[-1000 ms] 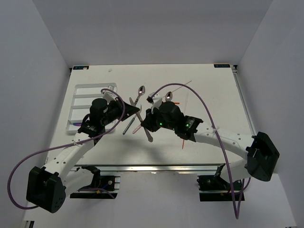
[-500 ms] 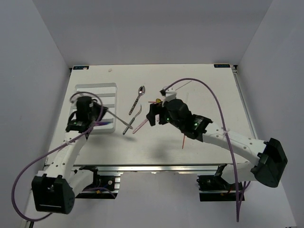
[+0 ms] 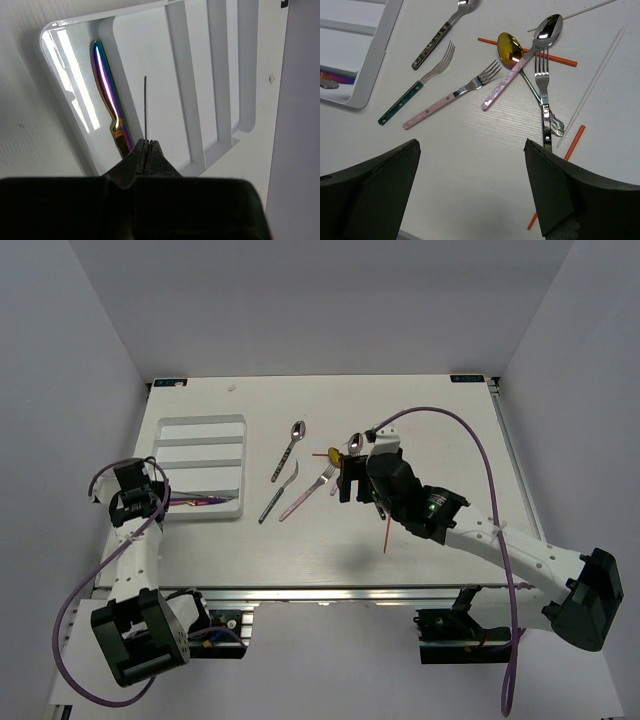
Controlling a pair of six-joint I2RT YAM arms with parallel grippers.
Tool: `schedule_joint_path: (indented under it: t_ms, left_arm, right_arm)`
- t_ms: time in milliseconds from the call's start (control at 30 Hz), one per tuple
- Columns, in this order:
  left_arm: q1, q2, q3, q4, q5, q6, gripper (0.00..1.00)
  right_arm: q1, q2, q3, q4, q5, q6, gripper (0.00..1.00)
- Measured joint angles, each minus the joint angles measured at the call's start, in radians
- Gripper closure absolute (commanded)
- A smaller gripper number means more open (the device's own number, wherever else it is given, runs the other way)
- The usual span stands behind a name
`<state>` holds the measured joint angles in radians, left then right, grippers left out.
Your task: Sort the eating utensils into containers
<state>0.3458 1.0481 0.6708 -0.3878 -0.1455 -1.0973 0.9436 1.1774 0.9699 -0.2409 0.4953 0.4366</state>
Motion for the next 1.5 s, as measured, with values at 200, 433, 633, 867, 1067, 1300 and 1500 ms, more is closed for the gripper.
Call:
schedule_joint_path:
  t_ms: [200, 433, 633, 867, 1067, 1300, 1500]
  left_arm:
    - [0.002, 0.012, -0.053, 0.066, -0.004, -0.029, 1.00]
    - [0.002, 0.090, -0.067, 0.107, 0.002, -0.026, 0.66]
    - [0.002, 0.108, -0.089, 0.137, 0.023, -0.022, 0.13]
    - [0.002, 0.091, -0.073, 0.123, 0.032, 0.010, 0.02]
    - [-0.026, 0.087, 0.064, 0.113, 0.124, 0.201, 0.02]
    - [-0.293, 0.057, 0.219, 0.016, 0.080, 0.499, 0.02]
    - [-0.397, -0.093, 0.145, 0.011, 0.051, 0.636, 0.02]
  right_arm:
    - [0.000, 0.000, -0.003, -0.004, -0.001, -0.015, 0.11]
    - [0.000, 0.026, -0.003, 0.003, -0.013, -0.026, 0.11]
    - [-0.002, 0.084, 0.009, 0.003, -0.056, -0.026, 0.11]
    - [-0.062, 0.177, 0.101, -0.047, -0.103, 0.057, 0.11]
    - [-0.109, 0.325, 0.233, -0.200, -0.028, 0.232, 0.11]
    - [-0.109, 0.539, 0.387, -0.348, 0.037, 0.365, 0.14]
    - [-0.113, 0.632, 0.432, -0.407, 0.081, 0.417, 0.23]
